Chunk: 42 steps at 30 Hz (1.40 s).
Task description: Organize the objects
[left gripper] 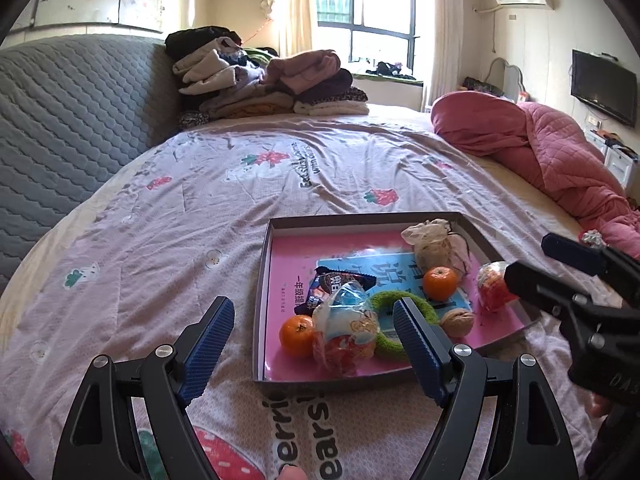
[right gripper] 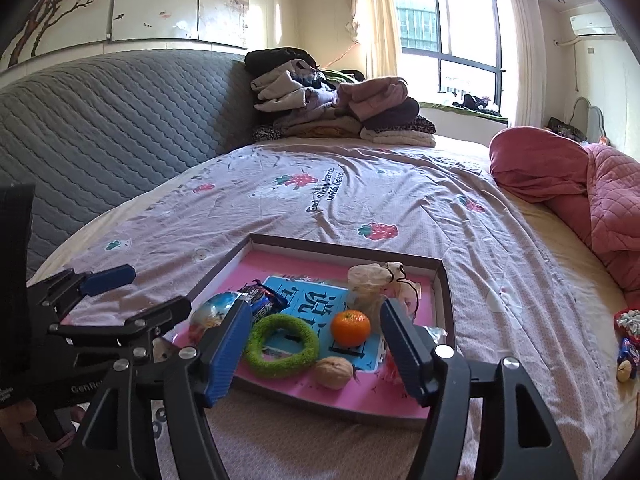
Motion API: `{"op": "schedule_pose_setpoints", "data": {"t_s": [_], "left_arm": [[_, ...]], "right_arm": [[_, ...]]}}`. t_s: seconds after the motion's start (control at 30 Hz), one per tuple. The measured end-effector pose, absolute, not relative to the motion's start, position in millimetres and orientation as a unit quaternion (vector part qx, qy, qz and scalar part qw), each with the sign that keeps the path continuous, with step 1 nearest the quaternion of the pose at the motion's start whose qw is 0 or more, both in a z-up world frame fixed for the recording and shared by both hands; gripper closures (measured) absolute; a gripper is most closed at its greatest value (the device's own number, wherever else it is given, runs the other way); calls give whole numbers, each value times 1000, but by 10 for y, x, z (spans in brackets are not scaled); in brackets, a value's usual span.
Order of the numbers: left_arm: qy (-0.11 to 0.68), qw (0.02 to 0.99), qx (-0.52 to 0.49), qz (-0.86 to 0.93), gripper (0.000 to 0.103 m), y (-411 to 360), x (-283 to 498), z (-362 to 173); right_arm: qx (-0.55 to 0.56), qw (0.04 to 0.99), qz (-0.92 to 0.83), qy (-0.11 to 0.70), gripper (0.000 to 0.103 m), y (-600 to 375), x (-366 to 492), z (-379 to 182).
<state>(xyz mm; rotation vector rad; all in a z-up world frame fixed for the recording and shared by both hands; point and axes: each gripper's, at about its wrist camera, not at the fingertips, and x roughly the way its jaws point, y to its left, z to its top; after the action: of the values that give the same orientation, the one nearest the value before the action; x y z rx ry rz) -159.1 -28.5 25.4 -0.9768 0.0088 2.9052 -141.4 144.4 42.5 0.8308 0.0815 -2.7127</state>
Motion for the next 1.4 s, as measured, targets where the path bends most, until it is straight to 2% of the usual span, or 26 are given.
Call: {"op": "schedule_pose_setpoints", "data": {"t_s": [0.63, 1.4], "left_arm": [[6, 33, -312, 950, 20, -234, -1044, 360], [-14, 16, -351, 936, 20, -181, -855, -156]], "right_arm": [[286, 123, -950, 16, 37, 1536, -890, 327], [343, 90, -935, 22, 37, 1498, -737, -247]]}}
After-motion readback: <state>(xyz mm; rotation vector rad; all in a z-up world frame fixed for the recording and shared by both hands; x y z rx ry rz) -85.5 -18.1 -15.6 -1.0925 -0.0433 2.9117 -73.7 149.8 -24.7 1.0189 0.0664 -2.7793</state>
